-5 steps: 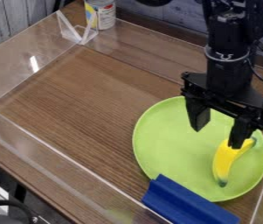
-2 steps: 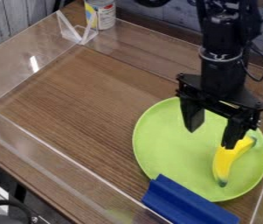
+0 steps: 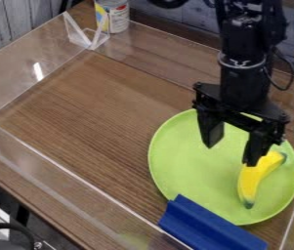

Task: Put the banana in the green plate

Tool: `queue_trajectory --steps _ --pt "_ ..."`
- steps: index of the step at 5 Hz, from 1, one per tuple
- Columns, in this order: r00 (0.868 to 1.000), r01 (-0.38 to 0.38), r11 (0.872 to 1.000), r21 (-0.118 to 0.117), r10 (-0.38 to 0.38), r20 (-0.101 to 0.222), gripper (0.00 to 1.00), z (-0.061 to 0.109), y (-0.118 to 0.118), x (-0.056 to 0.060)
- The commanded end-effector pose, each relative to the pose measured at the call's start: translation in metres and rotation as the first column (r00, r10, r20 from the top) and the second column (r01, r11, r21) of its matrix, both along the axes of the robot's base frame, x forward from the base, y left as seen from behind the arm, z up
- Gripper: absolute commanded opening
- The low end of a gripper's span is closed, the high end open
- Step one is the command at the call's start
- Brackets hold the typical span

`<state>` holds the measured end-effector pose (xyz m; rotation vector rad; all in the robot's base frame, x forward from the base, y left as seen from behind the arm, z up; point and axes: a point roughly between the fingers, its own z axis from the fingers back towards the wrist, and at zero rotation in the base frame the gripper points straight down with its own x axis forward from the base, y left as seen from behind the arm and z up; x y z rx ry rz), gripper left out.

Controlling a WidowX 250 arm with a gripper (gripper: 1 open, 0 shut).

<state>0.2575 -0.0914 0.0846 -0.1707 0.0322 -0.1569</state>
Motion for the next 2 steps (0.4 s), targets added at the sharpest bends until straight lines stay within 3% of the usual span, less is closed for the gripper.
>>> queue_trajectory --steps 1,2 --pt "0.999 -0.013 1.0 -0.013 0.014 0.033 1.0 0.012 0.006 0.009" --pt "0.998 -0.029 0.999 -0.014 0.03 0.046 1.0 0.018 0.017 0.017"
